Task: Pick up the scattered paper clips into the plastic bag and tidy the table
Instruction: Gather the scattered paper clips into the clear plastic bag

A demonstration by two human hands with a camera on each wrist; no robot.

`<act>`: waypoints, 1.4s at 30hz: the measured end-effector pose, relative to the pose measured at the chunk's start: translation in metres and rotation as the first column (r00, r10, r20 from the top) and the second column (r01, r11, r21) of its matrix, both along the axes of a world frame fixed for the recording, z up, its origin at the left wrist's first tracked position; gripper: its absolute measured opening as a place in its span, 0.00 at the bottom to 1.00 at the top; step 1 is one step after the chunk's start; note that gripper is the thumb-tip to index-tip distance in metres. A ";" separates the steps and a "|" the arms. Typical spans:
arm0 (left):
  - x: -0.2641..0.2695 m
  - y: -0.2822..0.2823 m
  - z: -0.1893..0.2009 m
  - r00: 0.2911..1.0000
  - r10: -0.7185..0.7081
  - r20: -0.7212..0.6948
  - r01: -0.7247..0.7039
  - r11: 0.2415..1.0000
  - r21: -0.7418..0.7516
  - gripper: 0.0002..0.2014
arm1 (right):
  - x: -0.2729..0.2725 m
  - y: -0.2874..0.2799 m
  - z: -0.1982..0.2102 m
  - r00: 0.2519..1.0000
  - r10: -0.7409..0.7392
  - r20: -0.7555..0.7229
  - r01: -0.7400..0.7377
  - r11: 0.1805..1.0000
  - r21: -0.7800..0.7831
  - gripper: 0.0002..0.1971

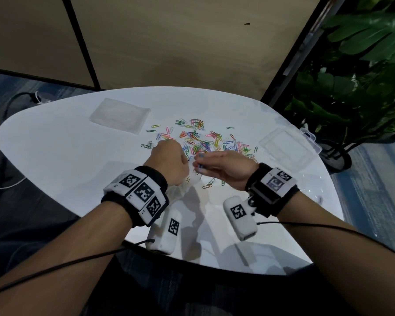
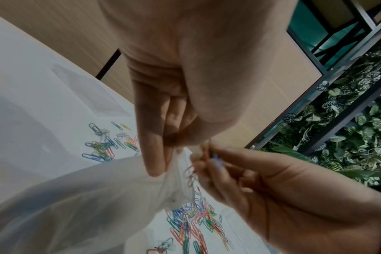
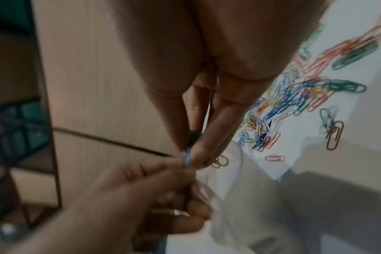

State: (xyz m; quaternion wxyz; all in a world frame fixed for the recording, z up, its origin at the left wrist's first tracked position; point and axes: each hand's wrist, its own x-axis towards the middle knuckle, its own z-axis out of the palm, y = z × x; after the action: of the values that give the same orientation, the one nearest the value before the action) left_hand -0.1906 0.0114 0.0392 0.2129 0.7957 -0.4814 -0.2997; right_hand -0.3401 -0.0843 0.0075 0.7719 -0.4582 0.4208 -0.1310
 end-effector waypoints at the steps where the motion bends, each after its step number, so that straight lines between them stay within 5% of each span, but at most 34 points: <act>1: -0.001 0.000 -0.001 1.000 0.007 -0.005 -0.007 1.000 -0.007 0.08 | 0.005 0.006 -0.002 0.998 0.006 -0.061 -0.010 0.997 -0.078 0.09; 3: -0.001 -0.001 -0.002 1.000 0.025 -0.016 -0.026 0.999 -0.024 0.07 | 0.013 0.014 -0.005 0.968 0.041 -0.246 -0.126 0.932 -0.341 0.09; 5: 0.000 -0.002 -0.002 0.999 0.030 -0.024 -0.031 0.999 -0.032 0.07 | 0.018 0.018 -0.002 0.864 0.149 -0.482 -0.427 0.724 -0.542 0.15; 7: 0.003 -0.001 -0.002 0.999 0.038 -0.030 -0.039 0.999 -0.035 0.07 | 0.021 0.018 0.007 0.788 0.192 -0.585 -0.572 0.579 -0.581 0.15; 10: 0.009 0.001 0.000 0.998 0.058 -0.021 -0.059 0.997 -0.056 0.06 | 0.009 -0.001 0.018 0.889 0.107 -0.445 -0.379 0.719 -0.583 0.11; 12: 0.011 0.003 0.001 0.998 0.056 0.002 -0.056 0.996 -0.068 0.06 | -0.008 -0.024 0.015 0.870 -0.022 -0.493 -0.325 0.725 -0.607 0.11; 13: 0.011 0.004 0.002 0.999 0.052 0.008 -0.051 0.996 -0.066 0.06 | -0.020 -0.036 0.008 0.787 -0.066 -0.614 -0.406 0.693 -0.595 0.15; 16: 0.014 0.006 0.002 0.999 0.041 0.002 -0.041 0.998 -0.053 0.06 | -0.053 -0.058 -0.024 0.296 -0.046 -0.954 -0.689 0.681 -0.247 0.42; 17: 0.017 0.006 0.001 0.999 0.042 0.002 -0.042 0.998 -0.050 0.06 | -0.059 -0.058 -0.035 0.191 -0.002 -0.982 -0.700 0.701 -0.137 0.50; 19: 0.021 0.006 0.002 0.999 0.047 0.005 -0.046 0.998 -0.046 0.06 | -0.064 -0.055 -0.057 0.126 0.048 -0.991 -0.700 0.712 -0.055 0.59; 25: 0.034 0.010 0.005 0.998 0.059 0.033 -0.057 0.997 -0.061 0.06 | -0.030 -0.039 -0.077 0.350 -0.039 -0.936 -0.715 0.635 -0.294 0.54; 34: 0.033 0.011 0.002 0.999 0.033 0.036 -0.031 0.998 -0.052 0.07 | -0.001 -0.036 -0.078 0.416 -0.207 -0.886 -0.780 0.419 -0.464 0.08; 38: 0.030 0.011 0.003 0.999 0.021 0.049 -0.019 0.999 -0.043 0.07 | -0.005 -0.044 -0.070 0.412 -0.195 -0.890 -0.727 0.519 -0.450 0.07; 42: 0.023 0.008 0.005 0.999 0.000 0.054 0.002 0.999 -0.034 0.06 | -0.025 -0.059 -0.066 0.581 -0.187 -0.792 -0.412 0.772 -0.484 0.04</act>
State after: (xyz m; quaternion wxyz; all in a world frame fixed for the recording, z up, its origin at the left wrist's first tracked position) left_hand -0.1671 0.0191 0.0443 0.2131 0.7997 -0.4923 -0.2698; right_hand -0.3650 -0.1435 -0.0587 0.3041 -0.7212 0.6223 0.0129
